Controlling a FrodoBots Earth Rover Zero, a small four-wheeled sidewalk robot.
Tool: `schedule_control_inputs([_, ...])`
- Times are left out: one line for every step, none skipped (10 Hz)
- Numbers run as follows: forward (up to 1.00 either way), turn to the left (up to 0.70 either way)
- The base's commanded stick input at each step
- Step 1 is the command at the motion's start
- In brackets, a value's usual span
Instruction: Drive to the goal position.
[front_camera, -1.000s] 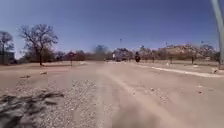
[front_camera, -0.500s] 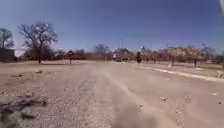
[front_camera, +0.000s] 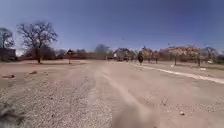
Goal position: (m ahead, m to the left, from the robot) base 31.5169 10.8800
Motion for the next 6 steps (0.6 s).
schedule_control_inputs([1.0,0.0])
schedule_control_inputs([1.0,0.0])
schedule_control_inputs([1.0,0.0])
schedule_control_inputs([1.0,0.0])
schedule_control_inputs([1.0,0.0])
schedule_control_inputs([1.0,0.27])
